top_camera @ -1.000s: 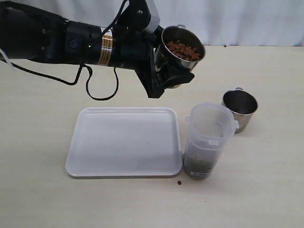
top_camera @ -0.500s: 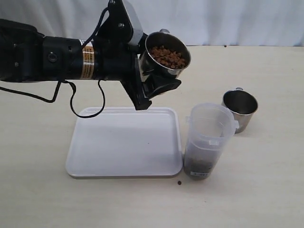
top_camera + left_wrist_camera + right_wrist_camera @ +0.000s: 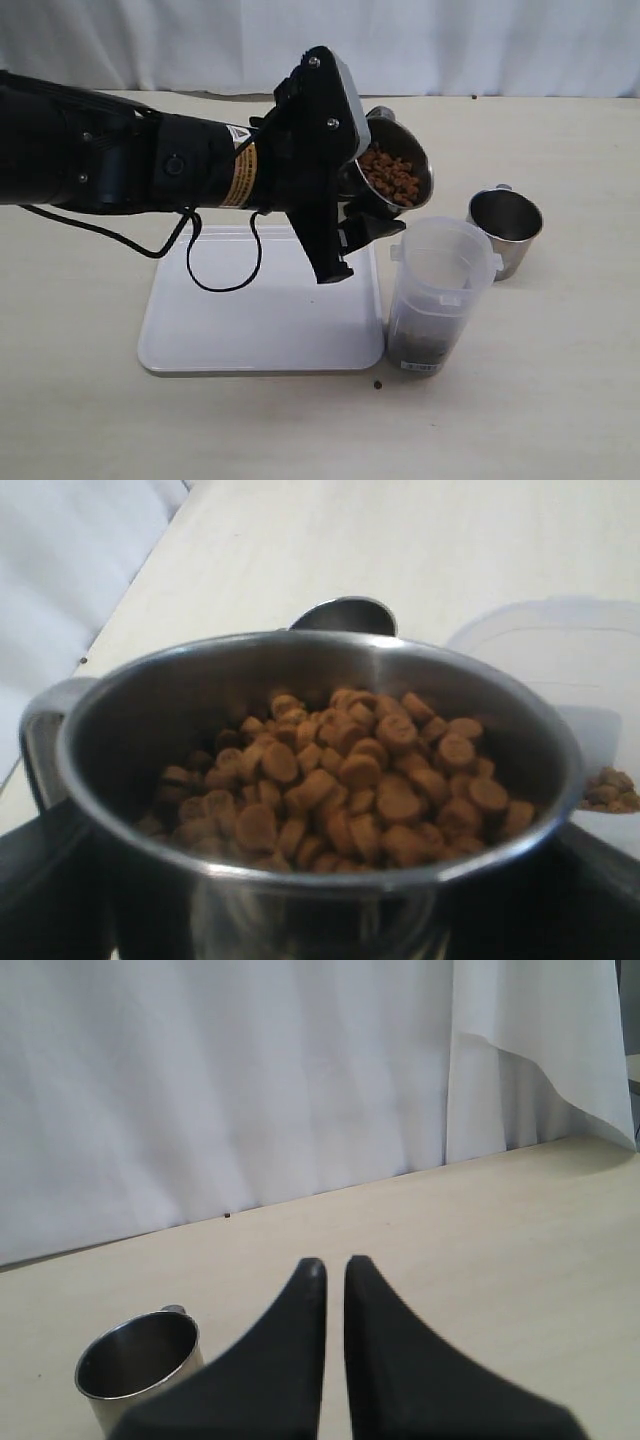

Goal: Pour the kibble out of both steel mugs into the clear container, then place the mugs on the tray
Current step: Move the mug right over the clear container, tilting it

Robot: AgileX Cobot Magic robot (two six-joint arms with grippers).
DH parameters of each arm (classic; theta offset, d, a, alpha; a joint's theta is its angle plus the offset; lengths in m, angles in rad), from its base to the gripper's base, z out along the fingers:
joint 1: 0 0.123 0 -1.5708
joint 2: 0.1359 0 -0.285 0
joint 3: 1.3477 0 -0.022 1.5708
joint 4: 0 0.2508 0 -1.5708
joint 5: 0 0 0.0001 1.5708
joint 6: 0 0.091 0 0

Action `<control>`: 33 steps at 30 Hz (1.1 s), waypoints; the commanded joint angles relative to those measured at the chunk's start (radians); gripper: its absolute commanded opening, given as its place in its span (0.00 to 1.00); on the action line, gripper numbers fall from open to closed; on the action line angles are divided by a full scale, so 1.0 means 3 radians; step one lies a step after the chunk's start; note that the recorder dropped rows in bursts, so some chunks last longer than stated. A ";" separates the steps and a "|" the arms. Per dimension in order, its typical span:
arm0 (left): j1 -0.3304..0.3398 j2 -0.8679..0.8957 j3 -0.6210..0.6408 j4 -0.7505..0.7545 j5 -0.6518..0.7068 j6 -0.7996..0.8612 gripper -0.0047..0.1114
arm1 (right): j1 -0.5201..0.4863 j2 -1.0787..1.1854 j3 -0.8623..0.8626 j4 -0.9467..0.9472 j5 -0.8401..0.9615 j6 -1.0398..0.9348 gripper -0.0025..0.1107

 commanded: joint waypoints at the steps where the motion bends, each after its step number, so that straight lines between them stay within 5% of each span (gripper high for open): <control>1: -0.0013 -0.0057 0.0000 -0.0064 0.0013 0.0073 0.04 | 0.0005 -0.0014 0.0013 0.0008 0.0016 -0.0003 0.07; 33: -0.0301 -0.0185 -0.0211 0.0059 0.0815 0.0364 0.04 | 0.0005 -0.0014 0.0013 0.0008 0.0016 -0.0003 0.07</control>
